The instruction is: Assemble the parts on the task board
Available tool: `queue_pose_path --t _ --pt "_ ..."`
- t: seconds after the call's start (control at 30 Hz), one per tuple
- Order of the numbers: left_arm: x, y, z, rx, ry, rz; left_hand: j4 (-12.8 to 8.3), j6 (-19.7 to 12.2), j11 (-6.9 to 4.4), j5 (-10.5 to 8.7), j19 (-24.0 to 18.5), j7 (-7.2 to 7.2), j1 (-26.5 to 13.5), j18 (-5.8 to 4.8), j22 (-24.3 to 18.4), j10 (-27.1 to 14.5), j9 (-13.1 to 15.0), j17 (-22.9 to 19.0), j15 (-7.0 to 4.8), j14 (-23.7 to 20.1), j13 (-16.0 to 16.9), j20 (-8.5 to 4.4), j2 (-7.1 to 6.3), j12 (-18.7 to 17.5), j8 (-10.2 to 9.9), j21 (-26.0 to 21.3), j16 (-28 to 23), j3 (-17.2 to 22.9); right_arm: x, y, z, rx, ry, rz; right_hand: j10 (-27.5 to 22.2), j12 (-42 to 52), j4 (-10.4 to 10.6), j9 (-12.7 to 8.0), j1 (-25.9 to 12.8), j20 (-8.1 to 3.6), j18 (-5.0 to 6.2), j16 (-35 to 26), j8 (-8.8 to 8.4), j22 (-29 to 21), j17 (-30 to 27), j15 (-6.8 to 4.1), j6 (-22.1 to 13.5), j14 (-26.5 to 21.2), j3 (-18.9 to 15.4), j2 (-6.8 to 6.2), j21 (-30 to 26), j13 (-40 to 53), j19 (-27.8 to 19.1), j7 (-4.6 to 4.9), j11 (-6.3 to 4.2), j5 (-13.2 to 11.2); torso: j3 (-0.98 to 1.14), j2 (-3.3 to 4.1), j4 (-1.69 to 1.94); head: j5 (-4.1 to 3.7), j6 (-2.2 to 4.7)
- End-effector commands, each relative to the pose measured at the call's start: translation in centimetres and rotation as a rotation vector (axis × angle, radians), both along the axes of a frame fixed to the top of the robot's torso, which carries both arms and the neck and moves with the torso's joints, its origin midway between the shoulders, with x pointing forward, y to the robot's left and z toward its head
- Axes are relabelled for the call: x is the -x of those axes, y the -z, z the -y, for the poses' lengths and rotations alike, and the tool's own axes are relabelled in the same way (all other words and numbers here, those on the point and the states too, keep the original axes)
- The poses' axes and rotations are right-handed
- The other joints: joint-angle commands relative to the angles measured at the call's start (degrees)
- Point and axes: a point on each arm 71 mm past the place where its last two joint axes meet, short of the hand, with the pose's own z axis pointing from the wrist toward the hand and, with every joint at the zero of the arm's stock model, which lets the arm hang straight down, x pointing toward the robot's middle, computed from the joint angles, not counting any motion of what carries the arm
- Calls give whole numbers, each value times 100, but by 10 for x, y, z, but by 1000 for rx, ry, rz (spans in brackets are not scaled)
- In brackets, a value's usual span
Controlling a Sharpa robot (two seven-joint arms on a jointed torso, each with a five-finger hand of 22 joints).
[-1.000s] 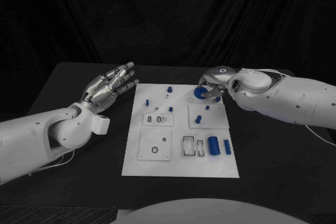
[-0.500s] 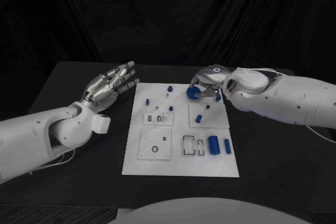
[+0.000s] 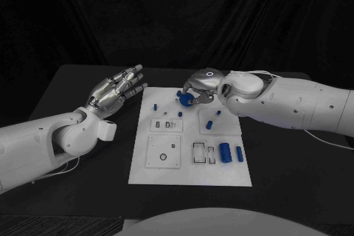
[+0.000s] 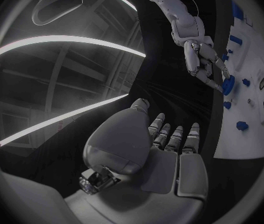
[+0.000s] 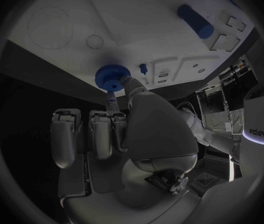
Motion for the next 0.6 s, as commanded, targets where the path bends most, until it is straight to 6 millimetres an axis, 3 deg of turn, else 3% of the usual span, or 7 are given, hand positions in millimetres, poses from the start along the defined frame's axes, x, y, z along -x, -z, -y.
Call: queue_pose_path --t 0.03,0.6 --pt "1 0 3 14 20 1 -7 31 38 27 6 15 50 94 -1 14 4 8 35 14 8 30 10 33 35 18 35 37 -1 -1 -7 7 -24 -5 609 14 -9 2148 -21 5 -103 15 637 1455 1509 6 21 600 33 22 27 1507 523 -38 32 -28 6 6 5 -9 10" --pt "0 0 5 12 28 -5 -10 34 42 29 7 18 56 93 0 15 5 10 39 18 8 30 0 36 37 19 40 45 -10 0 -27 23 -39 -7 609 14 -25 2156 -24 21 -91 15 593 1435 1509 24 -81 600 66 35 -11 1507 491 -16 48 -104 4 10 0 -26 -1"
